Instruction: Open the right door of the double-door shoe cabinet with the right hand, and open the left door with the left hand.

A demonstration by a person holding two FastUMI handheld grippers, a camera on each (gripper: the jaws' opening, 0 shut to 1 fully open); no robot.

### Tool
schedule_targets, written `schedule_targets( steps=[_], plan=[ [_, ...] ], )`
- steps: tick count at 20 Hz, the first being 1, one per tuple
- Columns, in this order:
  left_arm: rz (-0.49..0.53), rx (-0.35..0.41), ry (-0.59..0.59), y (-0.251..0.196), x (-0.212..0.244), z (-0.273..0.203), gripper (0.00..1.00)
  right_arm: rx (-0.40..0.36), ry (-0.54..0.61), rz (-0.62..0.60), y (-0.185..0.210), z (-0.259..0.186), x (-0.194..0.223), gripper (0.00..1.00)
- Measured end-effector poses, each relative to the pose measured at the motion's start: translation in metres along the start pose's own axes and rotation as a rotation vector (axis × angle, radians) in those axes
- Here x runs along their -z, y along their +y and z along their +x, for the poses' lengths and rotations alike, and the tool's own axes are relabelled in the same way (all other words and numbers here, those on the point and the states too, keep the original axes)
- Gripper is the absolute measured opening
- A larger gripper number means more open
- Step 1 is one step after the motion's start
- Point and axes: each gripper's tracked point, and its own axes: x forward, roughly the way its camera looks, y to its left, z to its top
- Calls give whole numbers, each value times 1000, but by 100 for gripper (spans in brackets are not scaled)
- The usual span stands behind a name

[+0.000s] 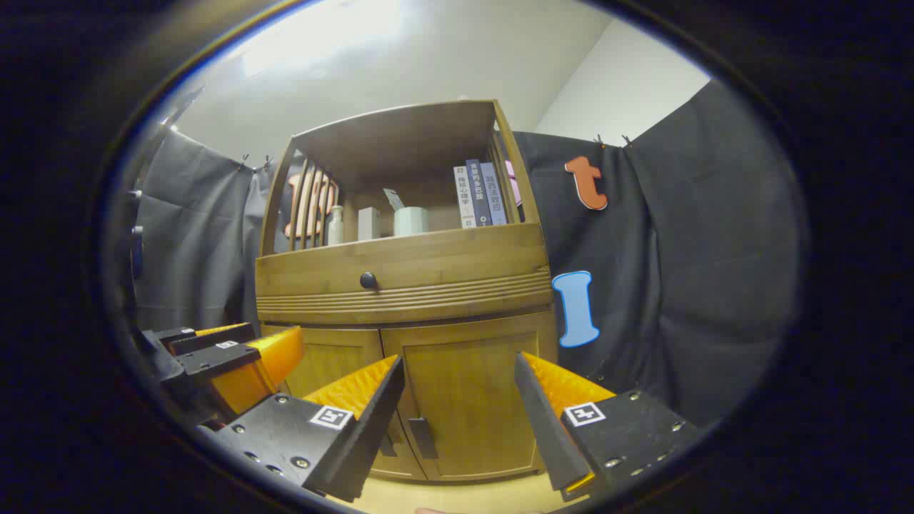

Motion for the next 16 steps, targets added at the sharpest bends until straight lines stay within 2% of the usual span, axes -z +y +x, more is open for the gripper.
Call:
schedule_targets(
  steps=[7,16],
  plan=[
    [11,3,-6,-1,-1,-1,86,-11,1,-21,5,-1,4,92],
    [26,-34,-4,13,3,-3,87,-38,49,-17,15,7,25,93]
  ],
)
